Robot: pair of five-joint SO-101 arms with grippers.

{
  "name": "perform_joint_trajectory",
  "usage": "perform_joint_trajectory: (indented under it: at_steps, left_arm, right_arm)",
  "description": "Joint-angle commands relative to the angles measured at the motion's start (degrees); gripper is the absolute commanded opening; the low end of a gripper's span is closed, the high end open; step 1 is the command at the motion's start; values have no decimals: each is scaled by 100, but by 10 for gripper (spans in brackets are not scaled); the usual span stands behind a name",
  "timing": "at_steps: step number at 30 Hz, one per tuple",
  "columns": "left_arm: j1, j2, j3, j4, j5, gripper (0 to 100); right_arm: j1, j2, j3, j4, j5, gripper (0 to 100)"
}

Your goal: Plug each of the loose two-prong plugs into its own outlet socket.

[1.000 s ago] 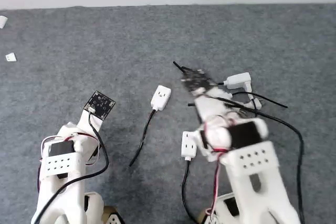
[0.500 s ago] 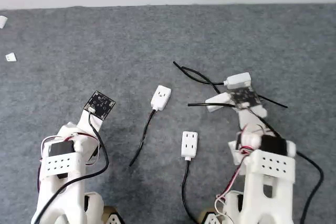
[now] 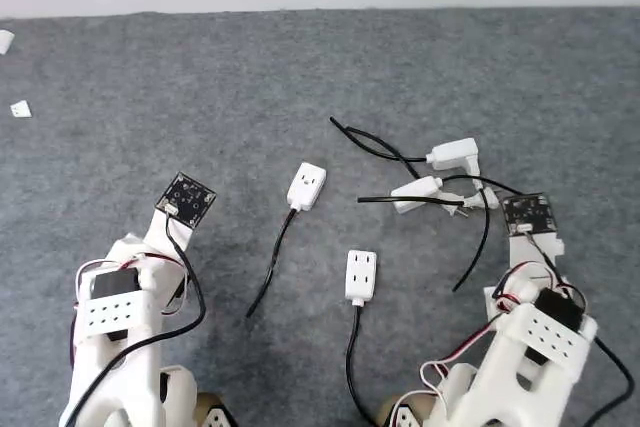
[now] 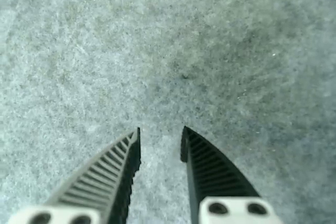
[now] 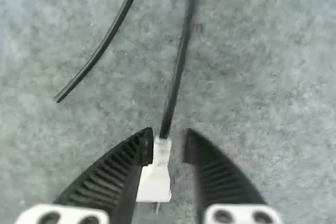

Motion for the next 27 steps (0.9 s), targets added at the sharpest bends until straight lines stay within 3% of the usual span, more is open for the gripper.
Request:
perform_joint_trajectory:
  at_steps: [1,9,16,27]
  left_arm:
    - [-53,-70,-171,-132,44,116]
    - [-62,-70,-171,-132,44,116]
    - [-70,-70,-171,-132,44,116]
    - [-70,-70,-171,-132,44,116]
  right_arm:
    - [48,-119,-360,-84,-281,180]
    - [48,-145,-360,620,-264,121]
    - [75,-127,255,-92,-273,98]
    - [207,-119,316,-127,-290,97]
